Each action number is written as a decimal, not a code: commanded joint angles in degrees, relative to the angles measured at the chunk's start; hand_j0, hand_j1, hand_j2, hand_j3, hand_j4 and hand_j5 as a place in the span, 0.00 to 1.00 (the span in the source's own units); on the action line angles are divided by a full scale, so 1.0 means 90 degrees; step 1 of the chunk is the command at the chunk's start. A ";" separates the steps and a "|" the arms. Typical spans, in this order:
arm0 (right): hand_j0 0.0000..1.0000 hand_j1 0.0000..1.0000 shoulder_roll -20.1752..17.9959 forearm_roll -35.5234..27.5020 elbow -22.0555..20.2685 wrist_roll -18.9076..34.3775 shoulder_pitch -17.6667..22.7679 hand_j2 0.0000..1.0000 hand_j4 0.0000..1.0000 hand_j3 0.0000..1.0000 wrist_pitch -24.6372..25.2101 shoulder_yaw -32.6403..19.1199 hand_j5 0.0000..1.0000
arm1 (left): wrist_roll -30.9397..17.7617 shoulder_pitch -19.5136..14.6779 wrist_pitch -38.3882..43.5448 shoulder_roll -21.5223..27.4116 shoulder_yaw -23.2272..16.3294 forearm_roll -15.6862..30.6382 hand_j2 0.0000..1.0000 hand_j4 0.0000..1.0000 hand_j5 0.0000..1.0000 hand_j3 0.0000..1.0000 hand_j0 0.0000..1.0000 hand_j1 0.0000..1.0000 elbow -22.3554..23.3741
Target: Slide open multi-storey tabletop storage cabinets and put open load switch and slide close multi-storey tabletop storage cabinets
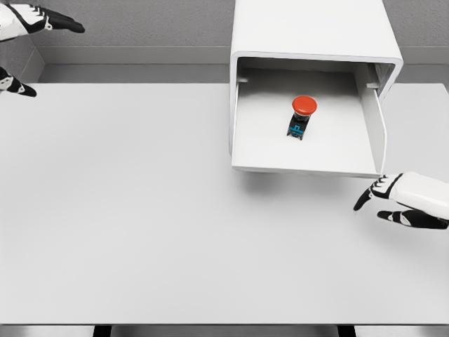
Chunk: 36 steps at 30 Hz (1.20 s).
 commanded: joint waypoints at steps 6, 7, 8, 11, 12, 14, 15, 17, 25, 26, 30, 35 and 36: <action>0.61 0.61 0.0003 -0.0193 -0.0011 -0.0050 -0.0117 0.61 0.61 0.61 0.0064 0.0011 0.61 | 0.0004 0.0058 0.0020 -0.1006 -0.0272 -0.0927 1.00 1.00 1.00 1.00 1.00 1.00 -0.0318; 0.61 0.61 0.0003 -0.0193 -0.0011 -0.0050 -0.0108 0.61 0.61 0.61 0.0064 0.0011 0.61 | 0.0004 0.0068 0.0020 -0.1114 -0.0399 -0.0966 1.00 1.00 1.00 1.00 1.00 1.00 -0.0318; 0.61 0.61 0.0003 -0.0193 -0.0011 -0.0050 -0.0049 0.61 0.61 0.61 0.0064 0.0021 0.61 | 0.0004 0.0068 0.0020 -0.1162 -0.0546 -0.0966 1.00 1.00 1.00 1.00 1.00 1.00 -0.0318; 0.61 0.61 0.0012 -0.0183 -0.0001 -0.0050 0.0039 0.61 0.61 0.61 0.0064 0.0070 0.61 | 0.0004 0.0146 0.0020 -0.1182 -0.0556 -0.0976 1.00 1.00 1.00 1.00 1.00 1.00 -0.0220; 0.61 0.61 0.0012 -0.0183 -0.0001 -0.0050 0.0078 0.61 0.61 0.61 0.0064 0.0021 0.61 | 0.0004 0.0156 0.0020 -0.1211 -0.0566 -0.0976 1.00 1.00 1.00 1.00 1.00 1.00 -0.0230; 0.61 0.61 0.0003 -0.0183 -0.0011 -0.0050 0.0146 0.61 0.61 0.61 0.0064 0.0011 0.61 | 0.0004 0.0234 0.0020 -0.1241 -0.0566 -0.0976 1.00 1.00 1.00 1.00 1.00 1.00 -0.0240; 0.61 0.61 -0.0017 -0.0183 -0.0011 -0.0050 0.0195 0.61 0.61 0.61 0.0064 0.0011 0.61 | 0.0004 0.0293 0.0020 -0.1270 -0.0536 -0.1015 1.00 1.00 1.00 1.00 1.00 1.00 -0.0240; 0.61 0.61 -0.0036 -0.0173 -0.0011 -0.0050 0.0322 0.61 0.61 0.61 0.0064 0.0011 0.61 | 0.0004 0.0312 0.0020 -0.1211 -0.0624 -0.1015 1.00 1.00 1.00 1.00 1.00 1.00 -0.0220; 0.61 0.61 0.0032 -0.0584 -0.0011 -0.0050 0.0410 0.61 0.61 0.61 0.0064 -0.0750 0.61 | 0.0004 0.0332 0.0020 -0.1211 -0.0654 -0.1005 1.00 1.00 1.00 1.00 1.00 1.00 -0.0191; 0.61 0.61 0.0032 -0.0593 -0.0011 -0.0050 0.0400 0.61 0.61 0.61 0.0064 -0.0750 0.61 | 0.0004 0.0332 0.0020 -0.1221 -0.0654 -0.1005 1.00 1.00 1.00 1.00 1.00 1.00 -0.0191; 0.61 0.61 -0.0017 -0.0603 -0.0011 -0.0050 0.0351 0.61 0.61 0.61 0.0064 -0.0721 0.61 | 0.0004 0.0332 0.0020 -0.1250 -0.0654 -0.1005 1.00 1.00 1.00 1.00 1.00 1.00 -0.0181; 0.59 0.59 -0.0046 -0.0593 -0.0011 -0.0050 0.0166 0.59 0.59 0.59 0.0064 -0.0419 0.59 | 0.0004 0.0332 0.0020 -0.1270 -0.0663 -0.1005 1.00 1.00 1.00 1.00 1.00 1.00 -0.0171; 0.59 0.59 -0.0046 -0.0593 -0.0011 -0.0050 0.0049 0.59 0.59 0.59 0.0064 -0.0253 0.59 | 0.0004 0.0332 0.0020 -0.1270 -0.0683 -0.1005 1.00 1.00 1.00 1.00 1.00 1.00 -0.0181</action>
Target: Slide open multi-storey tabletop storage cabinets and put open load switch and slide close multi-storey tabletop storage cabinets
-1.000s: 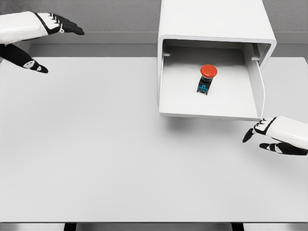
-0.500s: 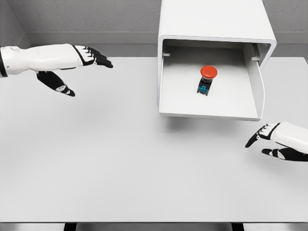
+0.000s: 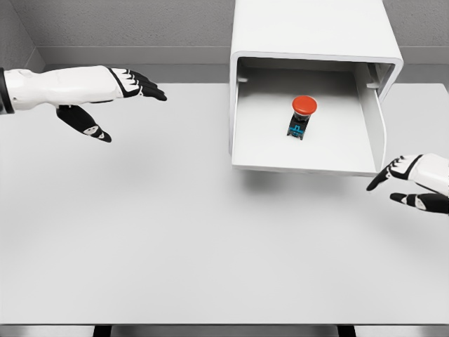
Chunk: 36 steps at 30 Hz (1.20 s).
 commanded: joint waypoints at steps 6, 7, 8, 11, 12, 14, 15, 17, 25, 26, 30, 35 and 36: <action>0.60 0.60 -0.0012 0.0068 -0.0003 0.0012 -0.0088 0.60 0.60 0.60 -0.0058 0.0484 0.60 | 0.0003 0.0000 0.0018 -0.0002 -0.0030 0.0032 1.00 1.00 1.00 1.00 1.00 1.00 0.0008; 0.60 0.60 -0.0032 0.0068 -0.0003 0.0012 -0.0078 0.60 0.60 0.60 -0.0058 0.0464 0.60 | 0.0003 0.0000 0.0018 -0.0002 -0.0030 0.0032 1.00 1.00 1.00 1.00 1.00 1.00 0.0008; 0.60 0.60 -0.0032 0.0068 0.0007 0.0012 -0.0078 0.60 0.60 0.60 -0.0058 0.0435 0.60 | 0.0003 0.0000 0.0018 -0.0002 -0.0020 0.0042 1.00 1.00 1.00 1.00 1.00 1.00 0.0008; 0.61 0.61 -0.0032 0.0058 0.0007 0.0012 0.0049 0.61 0.61 0.61 -0.0058 -0.0014 0.61 | 0.0003 -0.0010 0.0018 -0.0002 -0.0020 0.0042 1.00 1.00 1.00 1.00 1.00 1.00 0.0008; 0.62 0.62 -0.0032 -0.0001 0.0007 0.0012 0.0049 0.62 0.62 0.62 -0.0058 -0.0034 0.62 | 0.0003 -0.0010 0.0018 -0.0002 -0.0020 0.0042 1.00 1.00 1.00 1.00 1.00 1.00 0.0008; 0.62 0.62 -0.0032 -0.0186 0.0007 0.0012 0.0185 0.62 0.62 0.62 -0.0058 -0.0365 0.62 | 0.0003 -0.0010 0.0018 -0.0002 -0.0020 0.0042 1.00 1.00 1.00 1.00 1.00 1.00 0.0008; 0.62 0.62 -0.0022 -0.0264 0.0007 0.0012 0.0361 0.62 0.62 0.62 -0.0058 -0.0648 0.62 | 0.0003 -0.0010 0.0018 -0.0002 -0.0020 0.0042 1.00 1.00 1.00 1.00 1.00 1.00 0.0008; 0.63 0.63 -0.0012 -0.0264 0.0007 0.0012 0.0479 0.63 0.63 0.63 -0.0058 -0.0737 0.63 | 0.0003 -0.0010 0.0018 -0.0012 -0.0020 0.0042 1.00 1.00 1.00 1.00 1.00 1.00 0.0008; 0.60 0.60 -0.0080 -0.0323 -0.0003 0.0012 0.0752 0.60 0.60 0.60 -0.0058 -0.0688 0.60 | 0.0003 -0.0010 0.0018 -0.0012 -0.0020 0.0042 1.00 1.00 1.00 1.00 1.00 1.00 0.0008; 0.60 0.60 -0.0208 -0.0323 -0.0003 0.0012 0.0665 0.60 0.60 0.60 -0.0058 -0.0503 0.60 | 0.0003 -0.0010 0.0018 -0.0012 -0.0030 0.0042 1.00 1.00 1.00 1.00 1.00 1.00 0.0008; 0.60 0.60 -0.0286 -0.0265 -0.0003 0.0012 -0.0224 0.60 0.60 0.60 -0.0058 0.0776 0.60 | 0.0003 -0.0010 0.0018 -0.0012 -0.0030 0.0032 1.00 1.00 1.00 1.00 1.00 1.00 0.0008; 0.60 0.60 -0.0354 -0.0128 -0.0003 0.0012 -0.0361 0.60 0.60 0.60 -0.0058 0.1060 0.60 | 0.0003 -0.0010 0.0018 -0.0061 -0.0089 0.0032 1.00 1.00 1.00 1.00 1.00 1.00 0.0096; 0.60 0.60 -0.0354 -0.0128 -0.0003 0.0012 -0.0371 0.60 0.60 0.60 -0.0058 0.1118 0.60 | 0.0003 -0.0020 0.0018 -0.0061 -0.0098 0.0032 1.00 1.00 1.00 1.00 1.00 1.00 0.0164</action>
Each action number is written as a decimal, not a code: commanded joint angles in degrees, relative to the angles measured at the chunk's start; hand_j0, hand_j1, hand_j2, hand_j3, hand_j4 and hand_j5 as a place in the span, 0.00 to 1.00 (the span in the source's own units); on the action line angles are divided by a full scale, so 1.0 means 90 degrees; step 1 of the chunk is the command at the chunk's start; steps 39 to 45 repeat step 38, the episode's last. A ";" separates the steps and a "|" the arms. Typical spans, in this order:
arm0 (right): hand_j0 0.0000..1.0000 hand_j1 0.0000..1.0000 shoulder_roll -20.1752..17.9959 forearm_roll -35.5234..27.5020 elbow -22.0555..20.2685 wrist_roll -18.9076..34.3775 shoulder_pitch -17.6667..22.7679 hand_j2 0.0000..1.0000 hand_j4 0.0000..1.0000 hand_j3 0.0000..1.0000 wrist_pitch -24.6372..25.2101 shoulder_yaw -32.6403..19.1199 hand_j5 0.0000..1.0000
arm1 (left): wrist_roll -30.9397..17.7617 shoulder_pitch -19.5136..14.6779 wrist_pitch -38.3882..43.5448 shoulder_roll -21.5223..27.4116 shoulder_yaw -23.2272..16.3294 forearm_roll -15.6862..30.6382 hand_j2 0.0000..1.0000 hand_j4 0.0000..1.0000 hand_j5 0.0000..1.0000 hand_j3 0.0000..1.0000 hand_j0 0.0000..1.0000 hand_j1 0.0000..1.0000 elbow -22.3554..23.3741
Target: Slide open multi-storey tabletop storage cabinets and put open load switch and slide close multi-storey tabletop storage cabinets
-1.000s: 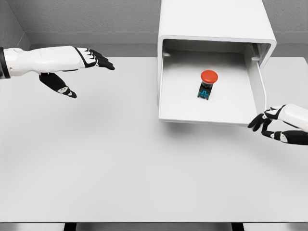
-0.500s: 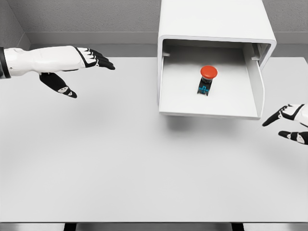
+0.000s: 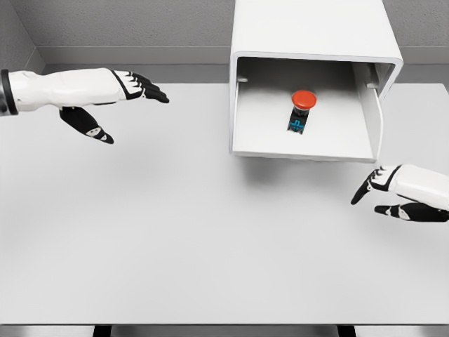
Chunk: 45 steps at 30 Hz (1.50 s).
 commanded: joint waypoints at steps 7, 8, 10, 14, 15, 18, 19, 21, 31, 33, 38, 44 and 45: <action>0.60 0.60 -0.0043 0.0045 -0.0011 -0.0046 -0.0644 0.60 0.60 0.60 -0.0012 0.1027 0.60 | 0.0003 -0.0010 0.0017 -0.0055 -0.0084 0.0029 1.00 1.00 1.00 1.00 1.00 1.00 0.0085; 0.60 0.60 -0.0024 0.0123 -0.0011 -0.0046 -0.1025 0.60 0.60 0.60 -0.0012 0.1458 0.60 | 0.0003 -0.0020 0.0017 -0.0055 -0.0143 0.0029 1.00 1.00 1.00 1.00 1.00 1.00 0.0085; 0.60 0.60 0.0123 0.0338 -0.0011 -0.0046 -0.1728 0.60 0.60 0.60 -0.0012 0.2044 0.60 | 0.0003 -0.0029 0.0017 -0.0055 -0.0143 0.0029 1.00 1.00 1.00 1.00 1.00 1.00 0.0085; 0.61 0.61 0.0357 0.0387 0.0008 -0.0046 -0.2539 0.61 0.61 0.61 -0.0012 0.2493 0.61 | 0.0003 -0.0029 0.0017 -0.0055 -0.0163 0.0029 1.00 1.00 1.00 1.00 1.00 1.00 0.0085; 0.62 0.62 0.0523 0.0533 0.0018 -0.0046 -0.2783 0.62 0.62 0.62 -0.0012 0.2738 0.62 | 0.0003 -0.0029 0.0017 -0.0055 -0.0163 0.0029 1.00 1.00 1.00 1.00 1.00 1.00 0.0085; 0.64 0.64 0.0699 0.0621 0.0233 -0.0046 -0.3135 0.64 0.64 0.64 -0.0012 0.2865 0.64 | 0.0003 -0.0020 0.0017 -0.0123 -0.0163 0.0029 1.00 1.00 1.00 1.00 1.00 1.00 0.0085; 0.66 0.66 0.0709 0.0621 0.0340 -0.0046 -0.3194 0.66 0.66 0.66 -0.0012 0.2884 0.66 | 0.0003 -0.0020 0.0017 -0.0133 -0.0173 0.0029 1.00 1.00 1.00 1.00 1.00 1.00 0.0085; 0.67 0.67 0.0816 0.0621 0.0682 -0.0046 -0.3486 0.67 0.67 0.67 -0.0012 0.3099 0.67 | 0.0003 -0.0020 0.0017 -0.0133 -0.0173 -0.0010 1.00 1.00 1.00 1.00 1.00 1.00 0.0085; 1.00 1.00 0.0787 0.0729 -0.0001 -0.0046 -0.3448 1.00 1.00 1.00 -0.0012 0.3529 1.00 | 0.0003 -0.0020 0.0017 -0.0123 -0.0211 -0.0117 1.00 1.00 1.00 1.00 1.00 1.00 0.0085; 1.00 1.00 0.0787 0.0729 -0.0001 -0.0046 -0.3448 1.00 1.00 1.00 -0.0012 0.3539 1.00 | 0.0003 -0.0029 0.0017 -0.0123 -0.0221 -0.0108 1.00 1.00 1.00 1.00 1.00 1.00 0.0066; 1.00 1.00 0.0797 0.0729 -0.0001 -0.0046 -0.3457 1.00 1.00 1.00 -0.0012 0.3558 1.00 | 0.0003 -0.0019 0.0017 -0.0123 -0.0231 -0.0117 1.00 1.00 1.00 1.00 1.00 1.00 0.0076; 1.00 1.00 0.0797 0.0729 -0.0001 -0.0046 -0.3457 1.00 1.00 1.00 -0.0012 0.3558 1.00 | 0.0003 -0.0019 0.0017 -0.0123 -0.0231 -0.0117 1.00 1.00 1.00 1.00 1.00 1.00 0.0076; 1.00 1.00 0.0797 0.0729 -0.0001 -0.0046 -0.3457 1.00 1.00 1.00 -0.0012 0.3558 1.00 | 0.0003 -0.0019 0.0017 -0.0123 -0.0231 -0.0117 1.00 1.00 1.00 1.00 1.00 1.00 0.0076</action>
